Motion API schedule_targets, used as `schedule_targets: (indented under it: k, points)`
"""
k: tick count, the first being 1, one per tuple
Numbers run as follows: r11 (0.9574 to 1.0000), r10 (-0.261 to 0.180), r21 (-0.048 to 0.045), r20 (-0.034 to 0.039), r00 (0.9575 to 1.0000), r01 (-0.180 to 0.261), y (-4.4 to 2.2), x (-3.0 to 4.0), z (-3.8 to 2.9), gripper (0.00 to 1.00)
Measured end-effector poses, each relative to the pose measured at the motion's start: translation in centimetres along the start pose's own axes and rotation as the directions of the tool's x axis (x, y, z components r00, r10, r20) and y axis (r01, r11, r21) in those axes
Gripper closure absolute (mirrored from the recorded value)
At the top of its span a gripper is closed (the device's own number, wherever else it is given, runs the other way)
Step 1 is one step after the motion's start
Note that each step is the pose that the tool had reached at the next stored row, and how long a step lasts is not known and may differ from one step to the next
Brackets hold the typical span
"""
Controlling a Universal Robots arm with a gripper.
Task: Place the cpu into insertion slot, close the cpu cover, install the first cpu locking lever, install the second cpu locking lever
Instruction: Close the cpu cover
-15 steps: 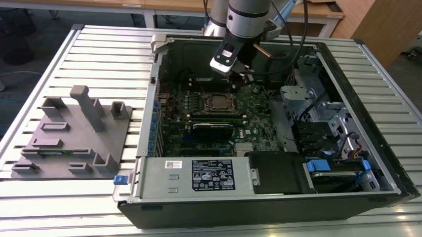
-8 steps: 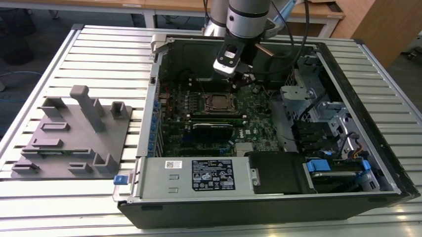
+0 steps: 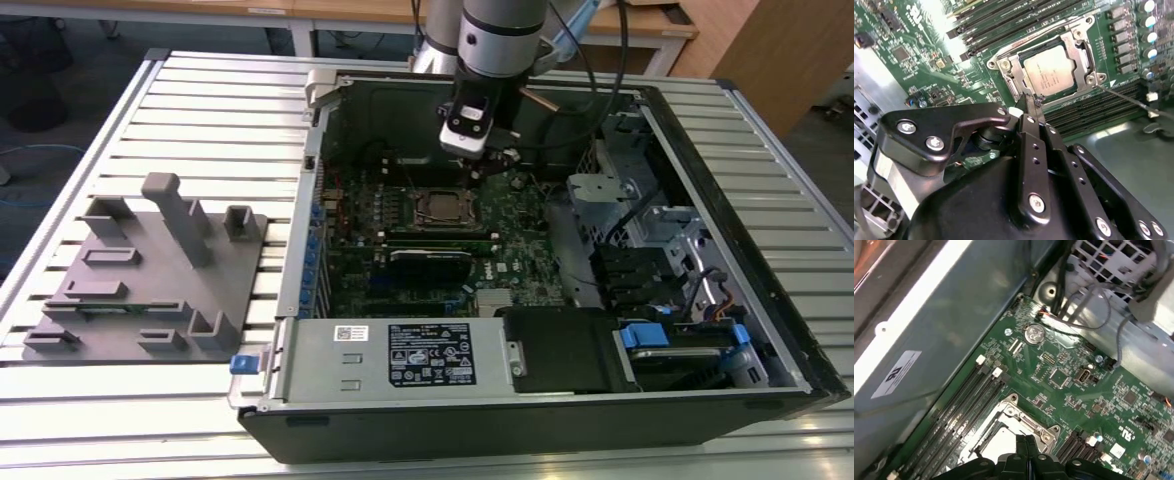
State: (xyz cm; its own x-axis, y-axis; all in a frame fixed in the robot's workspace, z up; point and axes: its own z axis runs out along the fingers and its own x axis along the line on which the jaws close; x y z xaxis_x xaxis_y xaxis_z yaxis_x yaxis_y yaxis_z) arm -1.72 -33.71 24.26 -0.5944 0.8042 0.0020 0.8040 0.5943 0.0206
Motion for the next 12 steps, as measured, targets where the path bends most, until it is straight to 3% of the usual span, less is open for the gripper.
schedule_targets:
  k: [6, 12]
  points:
    - [0.9952, -0.098, 0.0000, -0.0021, 0.9952, 0.098, 0.00, 0.00, 0.01, 0.90]
    - [0.9811, -0.194, -0.0001, -0.0041, 0.9811, 0.194, 0.00, 0.00, 0.02, 0.90]
